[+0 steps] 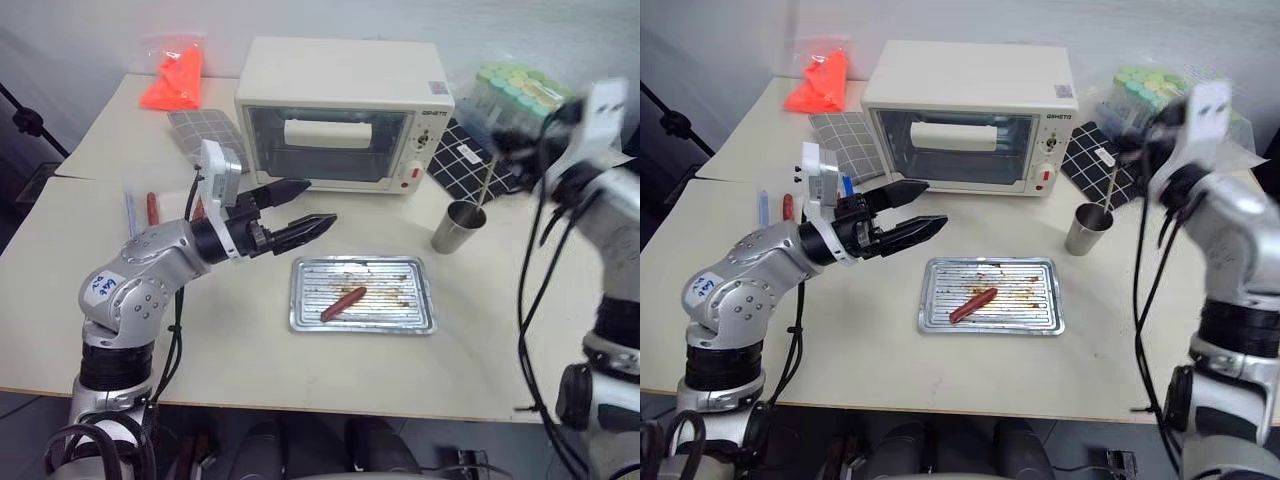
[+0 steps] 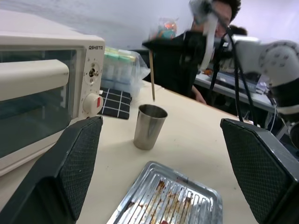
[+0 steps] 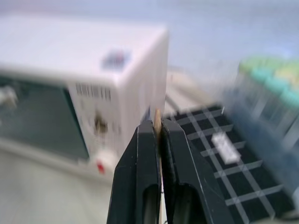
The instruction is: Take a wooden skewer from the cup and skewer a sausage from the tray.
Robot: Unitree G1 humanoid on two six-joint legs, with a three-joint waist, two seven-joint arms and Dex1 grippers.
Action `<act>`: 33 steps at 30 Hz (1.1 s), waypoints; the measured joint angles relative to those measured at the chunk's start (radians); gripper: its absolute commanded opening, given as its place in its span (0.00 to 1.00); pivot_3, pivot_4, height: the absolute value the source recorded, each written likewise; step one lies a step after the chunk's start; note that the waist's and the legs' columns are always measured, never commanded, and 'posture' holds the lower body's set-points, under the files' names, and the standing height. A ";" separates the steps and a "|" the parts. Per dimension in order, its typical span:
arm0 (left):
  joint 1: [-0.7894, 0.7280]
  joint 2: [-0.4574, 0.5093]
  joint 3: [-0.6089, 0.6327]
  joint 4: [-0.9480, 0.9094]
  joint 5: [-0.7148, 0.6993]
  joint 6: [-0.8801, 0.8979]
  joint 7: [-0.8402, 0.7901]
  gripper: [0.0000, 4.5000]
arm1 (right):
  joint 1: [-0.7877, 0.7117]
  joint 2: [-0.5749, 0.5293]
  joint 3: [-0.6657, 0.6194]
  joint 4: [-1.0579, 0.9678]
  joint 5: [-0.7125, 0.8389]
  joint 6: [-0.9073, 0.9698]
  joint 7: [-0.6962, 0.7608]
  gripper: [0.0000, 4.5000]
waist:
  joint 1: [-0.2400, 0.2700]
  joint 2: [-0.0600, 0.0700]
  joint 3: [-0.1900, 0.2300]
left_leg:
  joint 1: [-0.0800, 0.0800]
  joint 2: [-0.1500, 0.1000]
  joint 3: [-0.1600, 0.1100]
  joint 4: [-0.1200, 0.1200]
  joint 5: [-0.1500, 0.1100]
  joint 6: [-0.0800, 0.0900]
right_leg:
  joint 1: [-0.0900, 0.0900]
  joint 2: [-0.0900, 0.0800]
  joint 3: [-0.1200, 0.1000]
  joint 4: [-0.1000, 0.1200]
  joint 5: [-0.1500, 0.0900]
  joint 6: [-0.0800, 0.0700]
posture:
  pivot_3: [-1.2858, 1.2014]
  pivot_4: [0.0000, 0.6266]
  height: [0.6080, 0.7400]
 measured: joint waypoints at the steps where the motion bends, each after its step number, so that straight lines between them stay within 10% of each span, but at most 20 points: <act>1: -0.004 -0.005 -0.003 0.000 0.003 -0.009 -0.004 0.95 | -0.051 0.003 -0.043 -0.005 0.043 0.068 -0.032 0.01 | 0.000 0.000 0.000 | 0.000 0.000 0.000 0.000 0.000 0.000 | 0.000 0.000 0.000 0.000 0.000 0.000 | 0.52 0.24 1.00; 9: -0.038 -0.073 -0.035 -0.001 0.032 -0.073 -0.006 0.95 | -0.342 0.445 -0.546 -0.051 0.218 0.563 -0.434 0.01 | -0.004 0.001 0.000 | -0.001 0.000 0.000 -0.001 0.001 -0.001 | -0.002 0.000 0.000 0.007 0.000 0.000 | 0.52 0.24 1.00; 15: -0.052 -0.119 -0.072 0.044 0.097 -0.134 -0.005 0.95 | -0.154 0.778 -0.615 -0.230 0.474 0.592 -0.696 0.01 | -0.006 0.003 -0.002 | -0.019 -0.003 -0.001 0.002 0.004 -0.002 | -0.023 -0.002 0.000 0.018 0.000 0.000 | 0.52 0.24 1.00; 23: -0.079 -0.190 -0.109 0.119 0.165 -0.192 -0.001 0.95 | 0.092 0.737 -0.288 -0.288 1.144 0.162 -1.277 0.01 | -0.045 0.003 -0.002 | -0.030 -0.007 -0.002 0.003 0.011 0.001 | -0.034 -0.005 0.000 0.022 0.000 0.000 | 0.52 0.24 1.00; 33: -0.035 -0.162 -0.130 0.089 0.176 -0.181 -0.023 0.95 | 0.220 0.625 -0.054 -0.356 1.331 -0.316 -1.467 0.01 | -0.066 0.003 -0.002 | -0.029 -0.006 -0.004 0.002 0.013 -0.001 | -0.033 -0.001 0.001 0.024 0.000 0.001 | 0.52 0.24 1.00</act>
